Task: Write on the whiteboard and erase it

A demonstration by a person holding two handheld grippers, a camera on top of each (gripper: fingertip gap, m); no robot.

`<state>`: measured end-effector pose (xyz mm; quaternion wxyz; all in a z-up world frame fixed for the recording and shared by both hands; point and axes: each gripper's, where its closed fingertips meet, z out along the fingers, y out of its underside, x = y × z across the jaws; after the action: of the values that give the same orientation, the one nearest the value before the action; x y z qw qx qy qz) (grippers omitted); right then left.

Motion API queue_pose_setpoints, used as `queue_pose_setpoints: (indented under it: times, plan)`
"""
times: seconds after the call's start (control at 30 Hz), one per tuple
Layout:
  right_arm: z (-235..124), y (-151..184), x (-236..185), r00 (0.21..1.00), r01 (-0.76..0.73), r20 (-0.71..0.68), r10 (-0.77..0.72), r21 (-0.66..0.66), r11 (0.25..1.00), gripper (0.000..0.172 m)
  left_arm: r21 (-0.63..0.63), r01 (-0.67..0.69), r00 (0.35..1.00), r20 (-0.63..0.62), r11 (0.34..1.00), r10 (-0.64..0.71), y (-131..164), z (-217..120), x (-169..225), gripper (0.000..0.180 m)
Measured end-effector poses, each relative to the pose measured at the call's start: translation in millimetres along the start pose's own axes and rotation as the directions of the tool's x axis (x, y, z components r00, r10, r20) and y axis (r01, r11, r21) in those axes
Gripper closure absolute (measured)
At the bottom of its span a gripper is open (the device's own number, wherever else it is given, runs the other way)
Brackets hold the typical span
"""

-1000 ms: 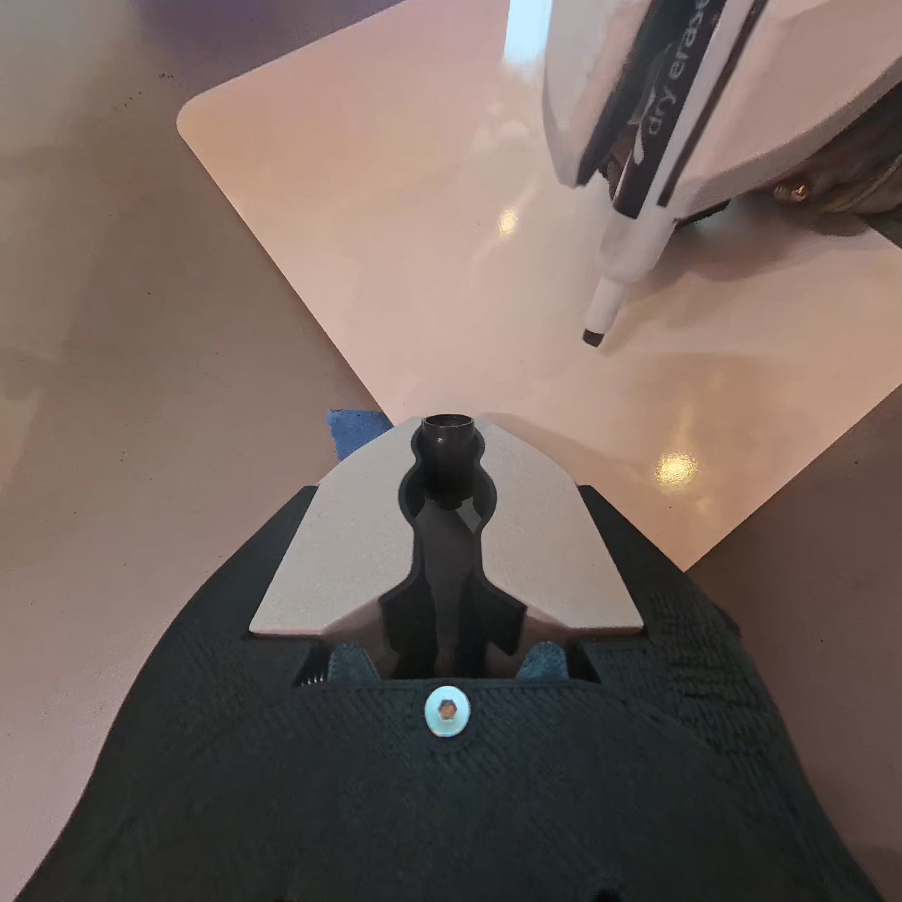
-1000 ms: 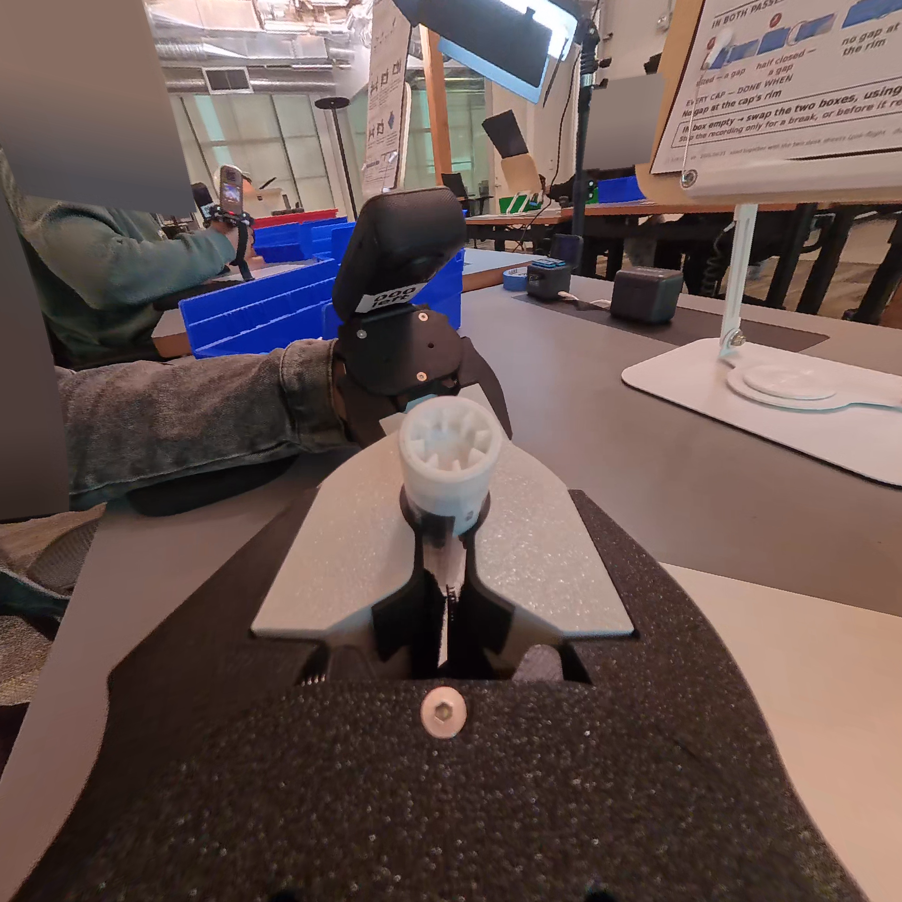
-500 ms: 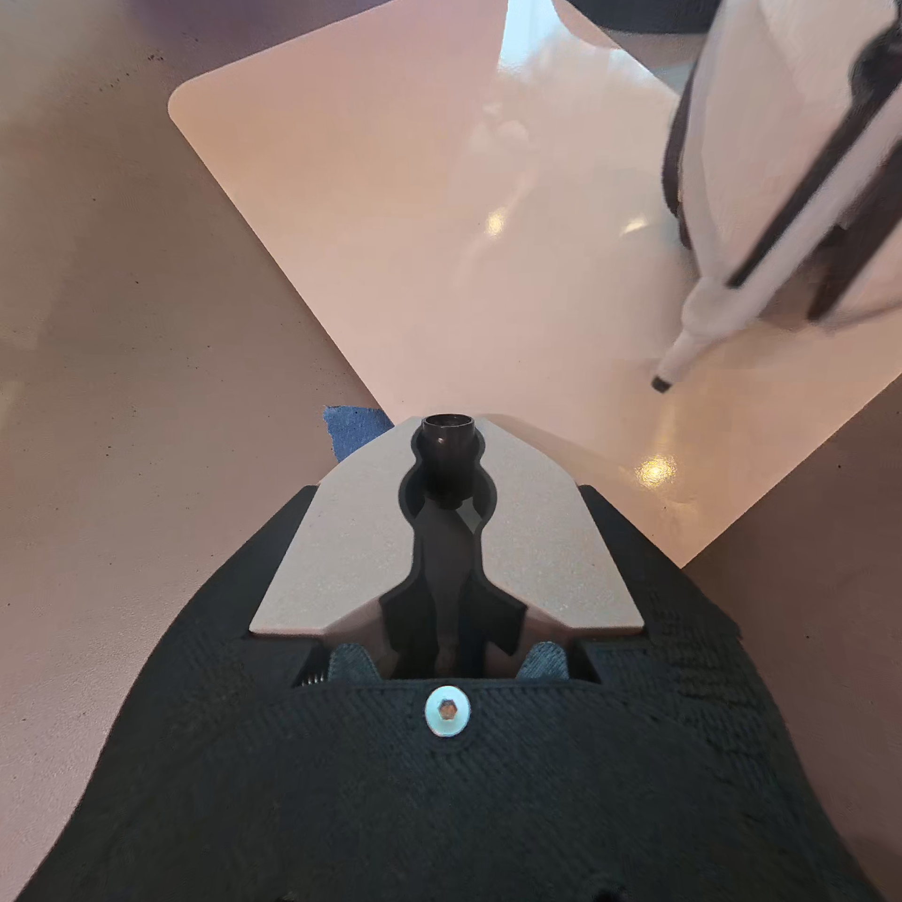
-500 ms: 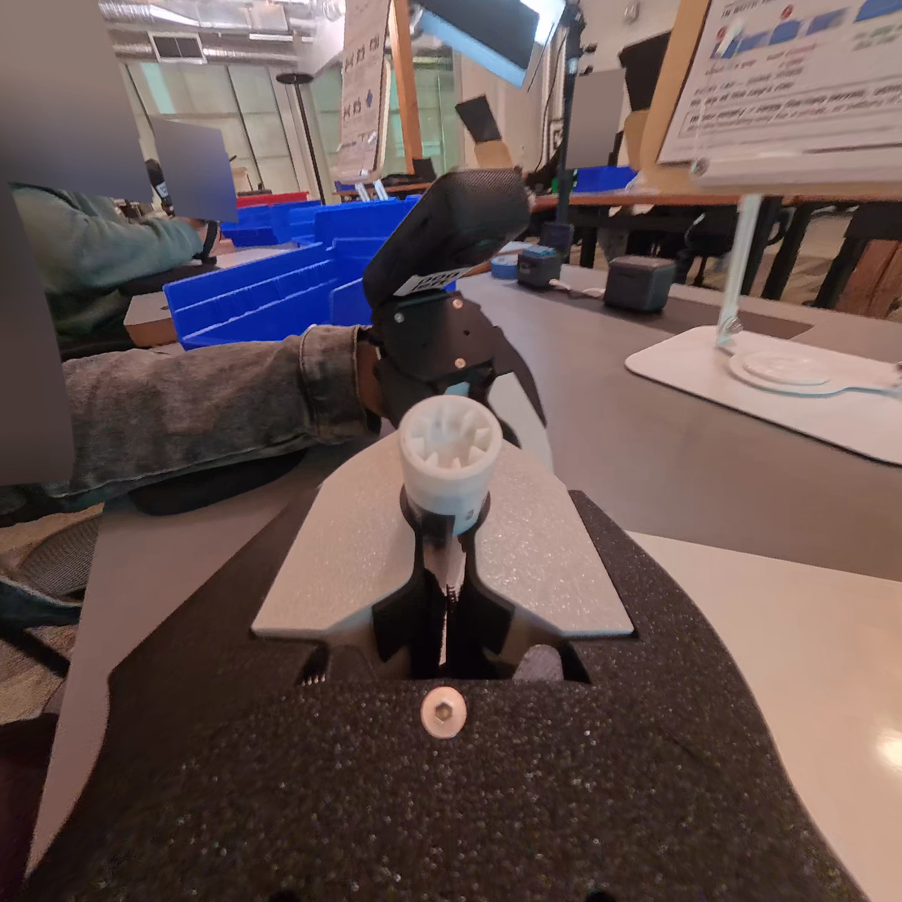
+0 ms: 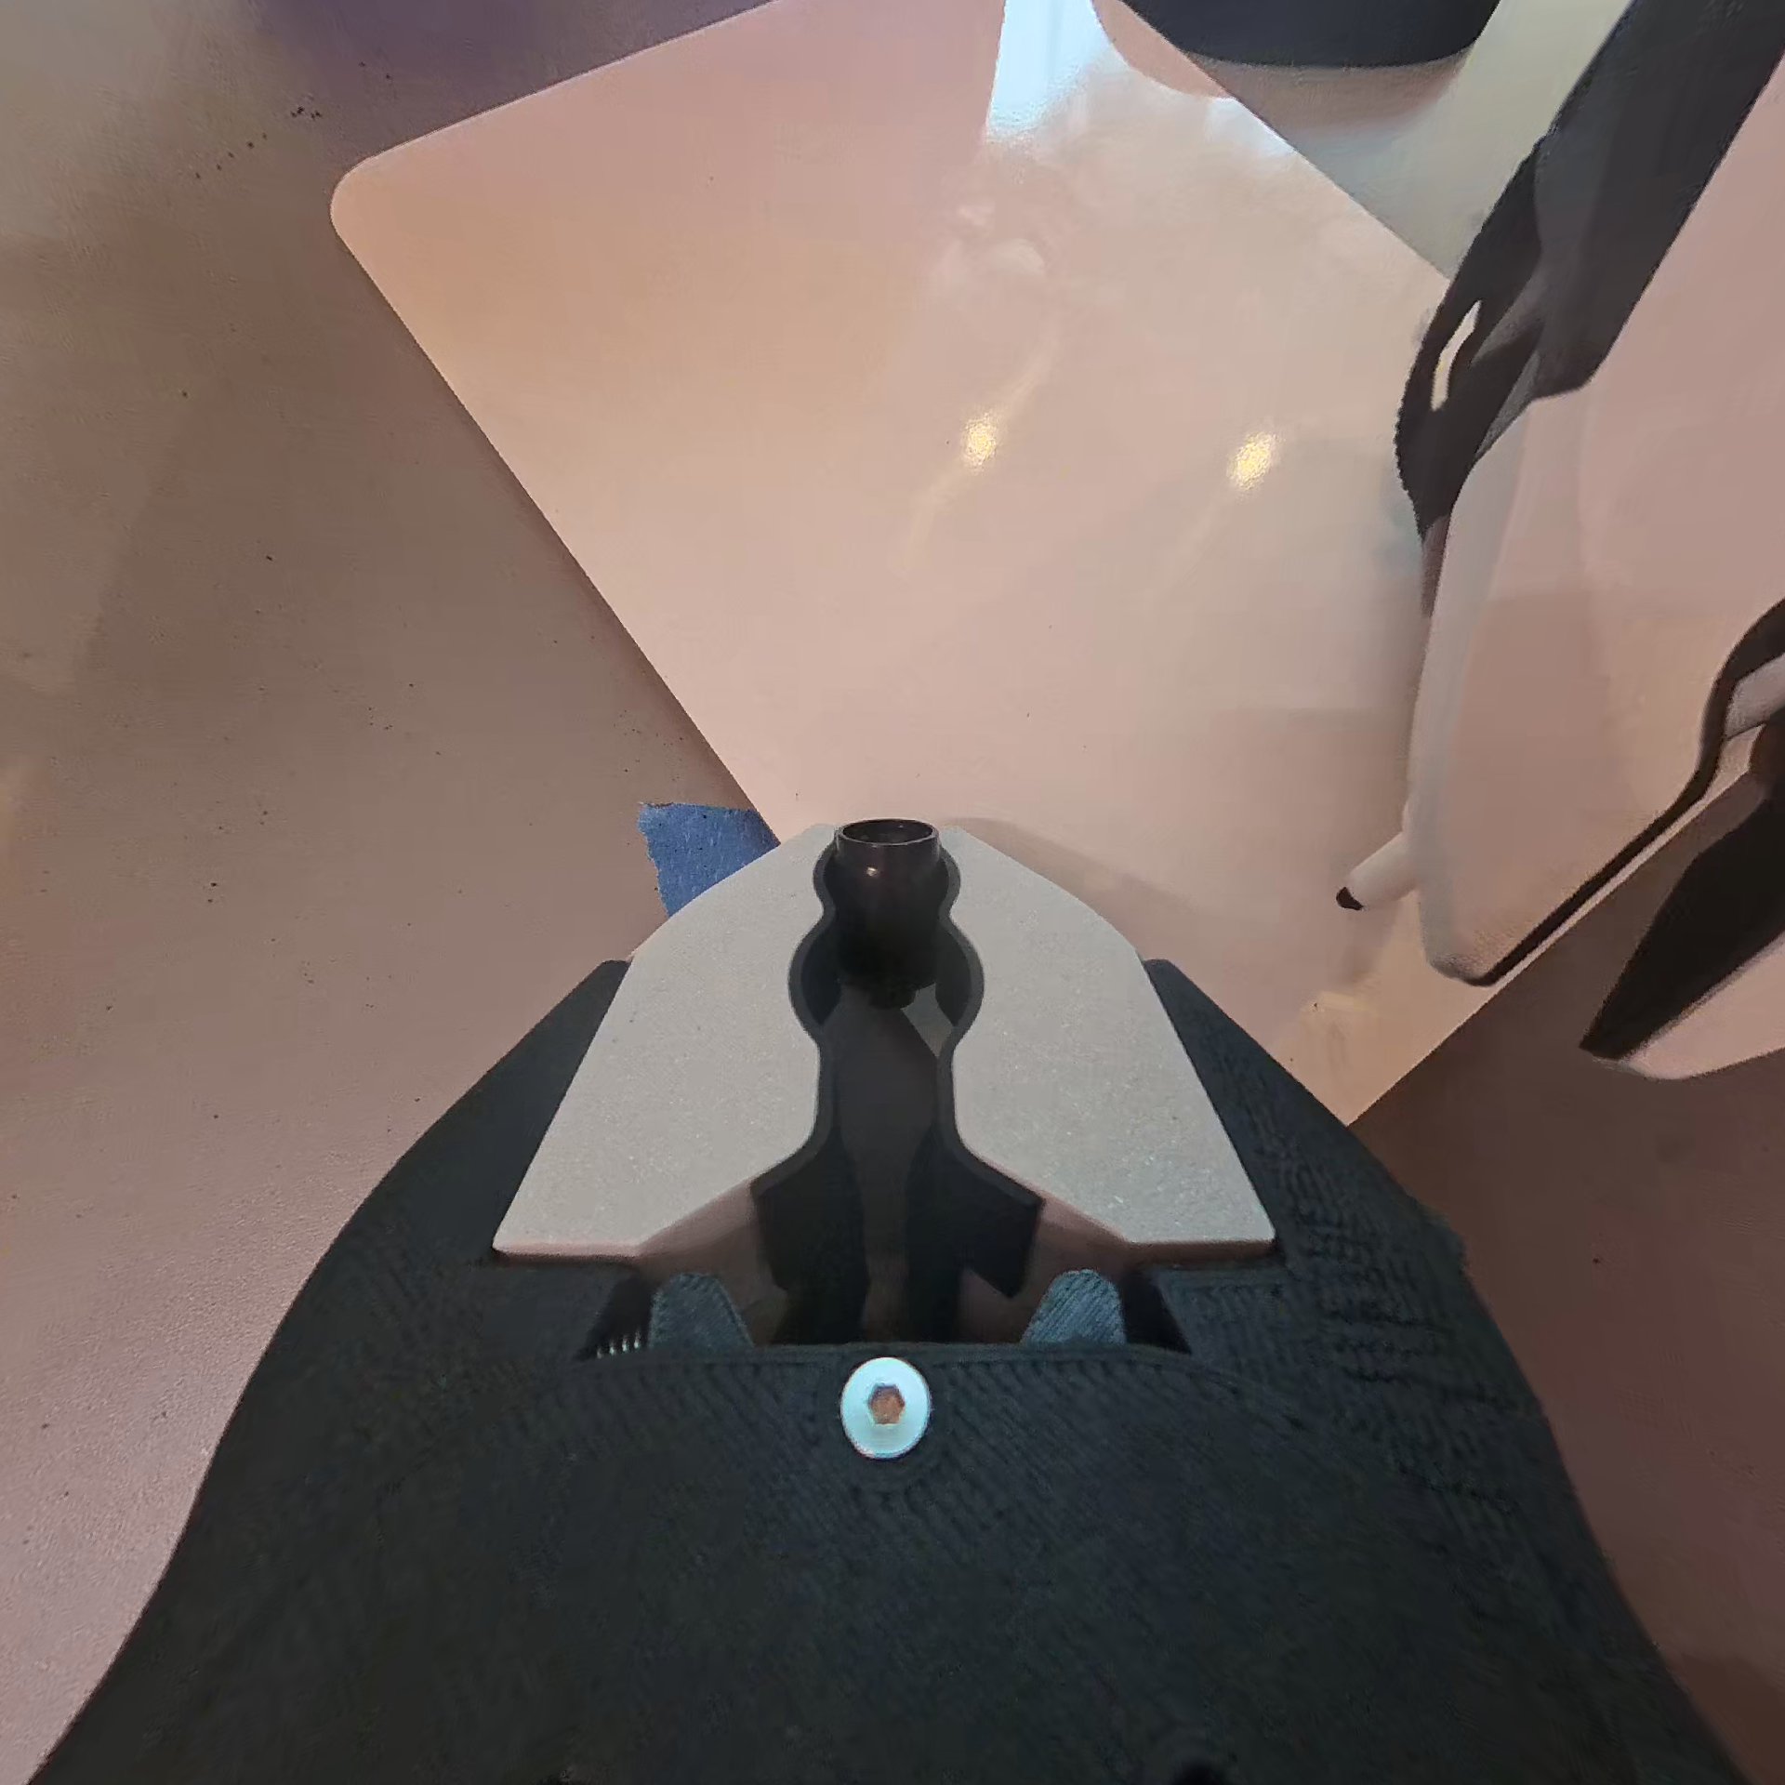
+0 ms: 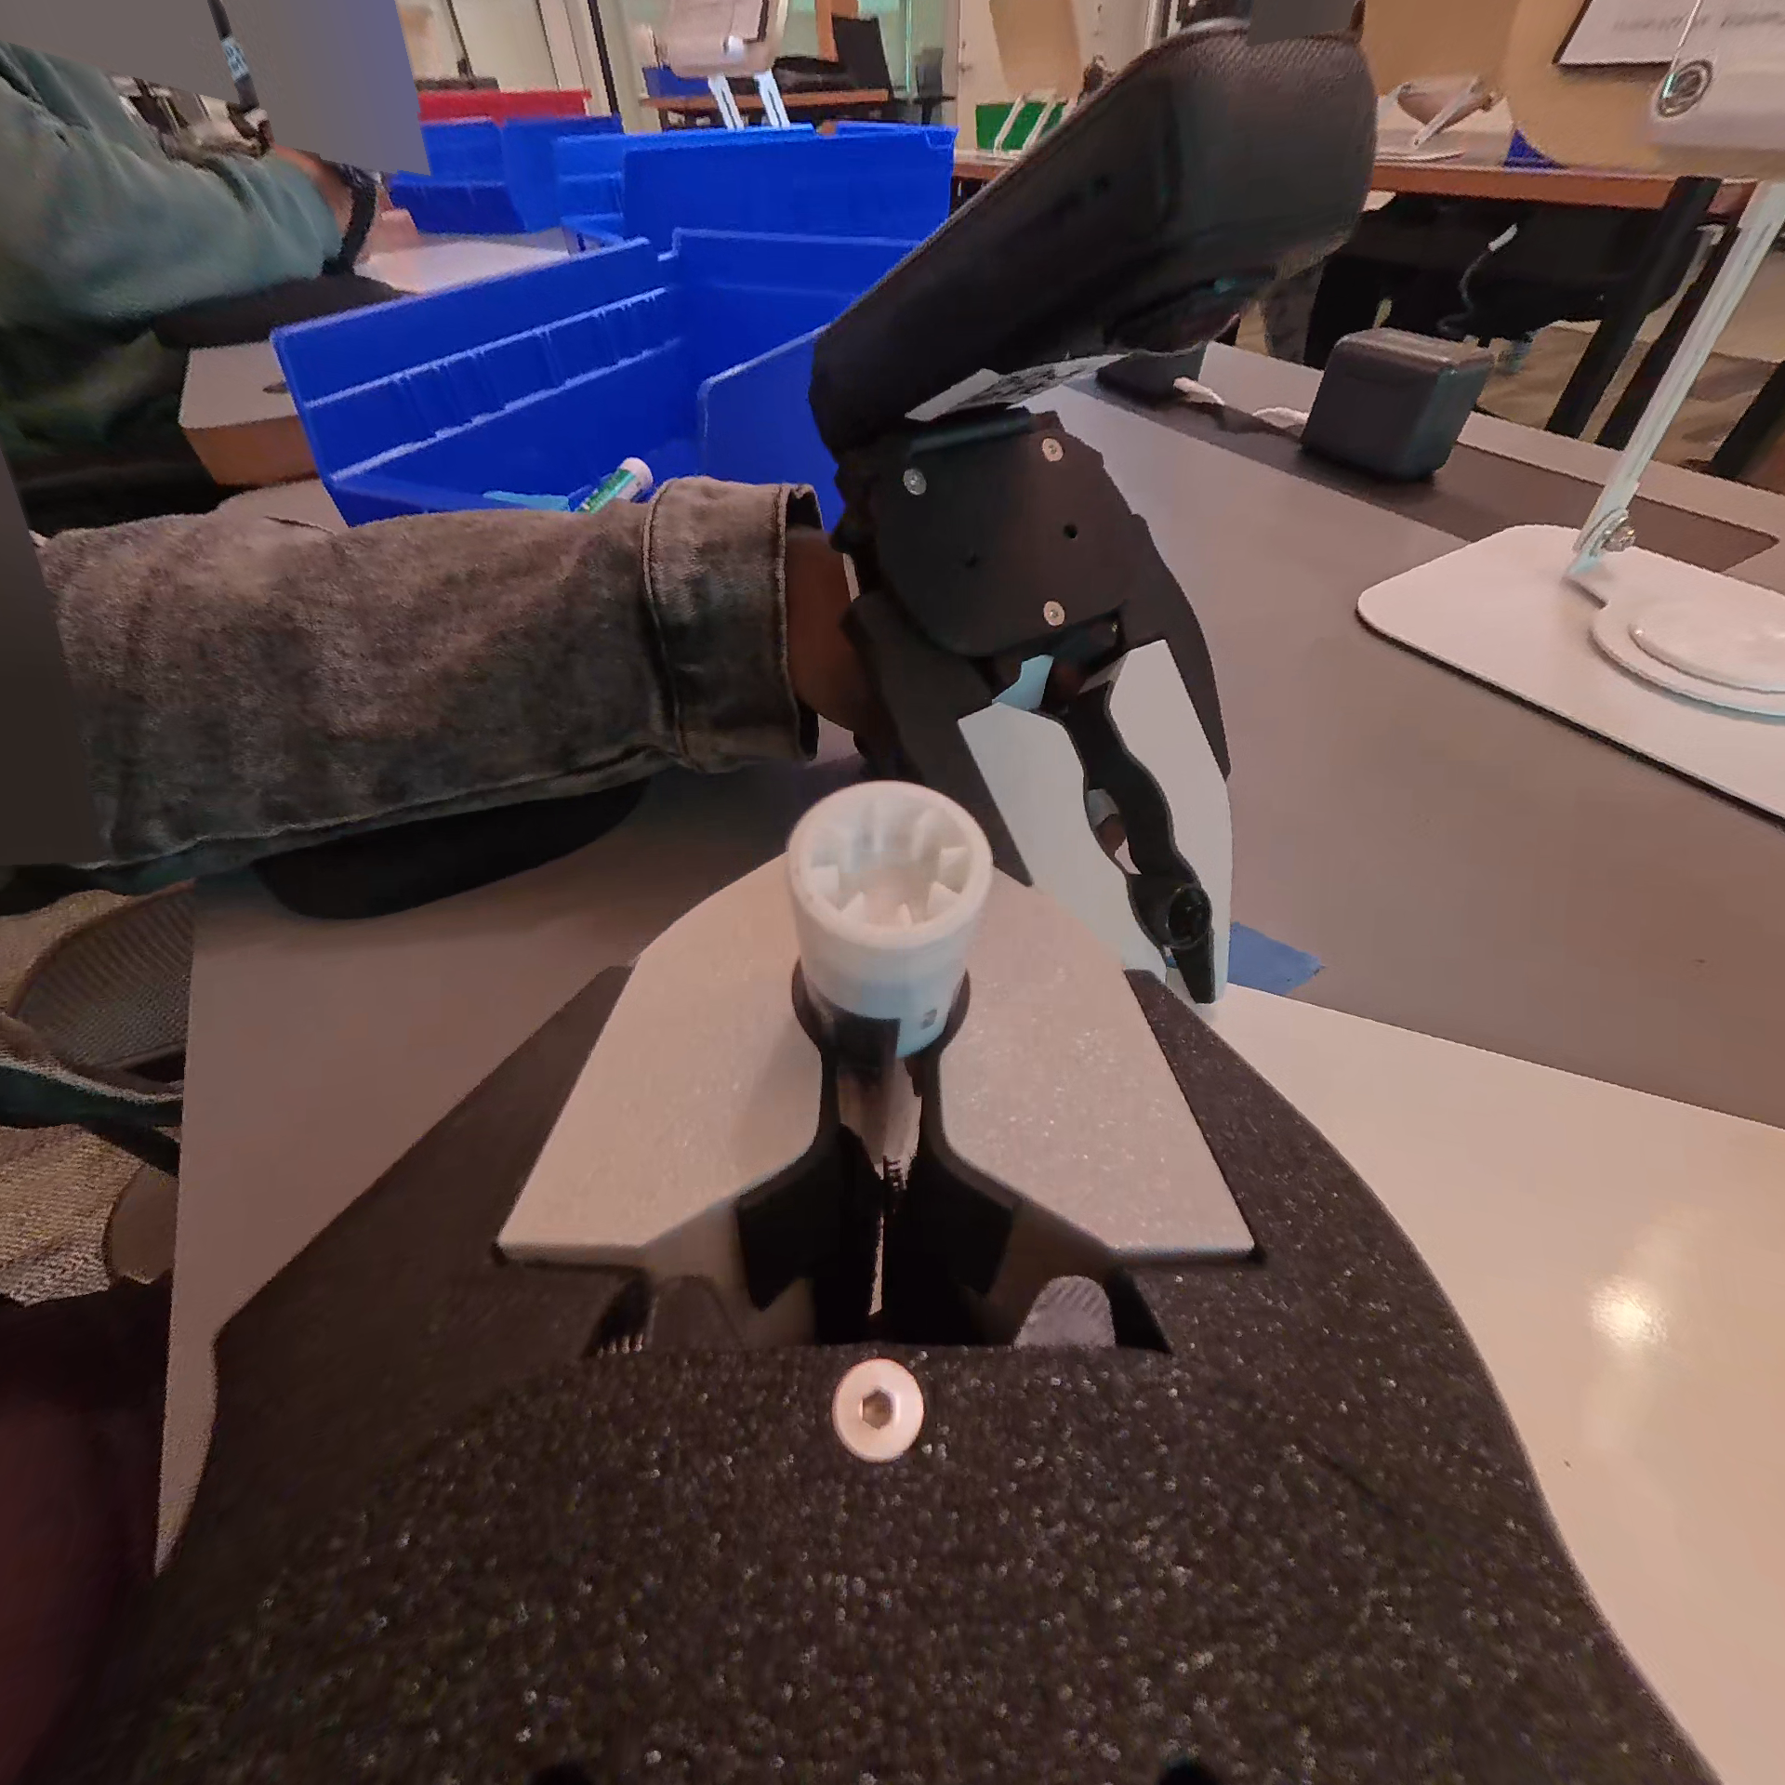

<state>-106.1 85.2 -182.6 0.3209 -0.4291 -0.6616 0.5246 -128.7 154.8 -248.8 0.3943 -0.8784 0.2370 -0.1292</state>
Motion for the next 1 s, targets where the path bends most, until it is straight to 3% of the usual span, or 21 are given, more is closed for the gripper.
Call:
queue_pose_setpoints:
  times: [0.37, 1.0]
  plan:
    - [-29, 14, 8, 0.997, 0.019, -0.076, -0.025, -0.084, 0.996, 0.16, 0.0, 0.001, 1.0, -0.001, 1.0, -0.001, 0, 0, 0, 0.165]
    - [-7, -4, 22, 1.0, -0.004, -0.007, 0.004, 0.019, 1.0, 0.16, 0.0, -0.003, 1.0, -0.003, 1.0, 0.003, 0, 0, 0, 0.166]
